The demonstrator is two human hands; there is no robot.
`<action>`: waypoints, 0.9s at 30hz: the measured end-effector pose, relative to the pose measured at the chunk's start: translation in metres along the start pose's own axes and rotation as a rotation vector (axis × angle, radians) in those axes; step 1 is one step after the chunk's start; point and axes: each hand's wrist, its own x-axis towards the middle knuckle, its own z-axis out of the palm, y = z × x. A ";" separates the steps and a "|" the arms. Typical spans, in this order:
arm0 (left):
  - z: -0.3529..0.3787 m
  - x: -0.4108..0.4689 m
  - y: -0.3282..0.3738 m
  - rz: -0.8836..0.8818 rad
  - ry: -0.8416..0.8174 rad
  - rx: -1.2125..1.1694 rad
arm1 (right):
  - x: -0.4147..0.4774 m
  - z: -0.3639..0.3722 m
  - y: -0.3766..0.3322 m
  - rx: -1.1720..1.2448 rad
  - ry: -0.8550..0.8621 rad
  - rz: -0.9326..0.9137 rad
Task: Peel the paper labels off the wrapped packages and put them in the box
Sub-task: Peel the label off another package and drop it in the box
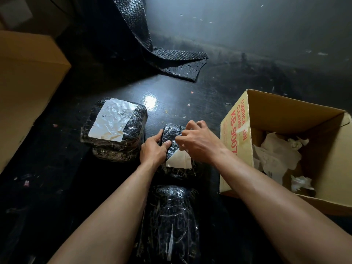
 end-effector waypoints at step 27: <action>0.004 -0.021 0.009 -0.008 0.048 0.069 | -0.005 -0.006 0.020 0.324 -0.198 0.253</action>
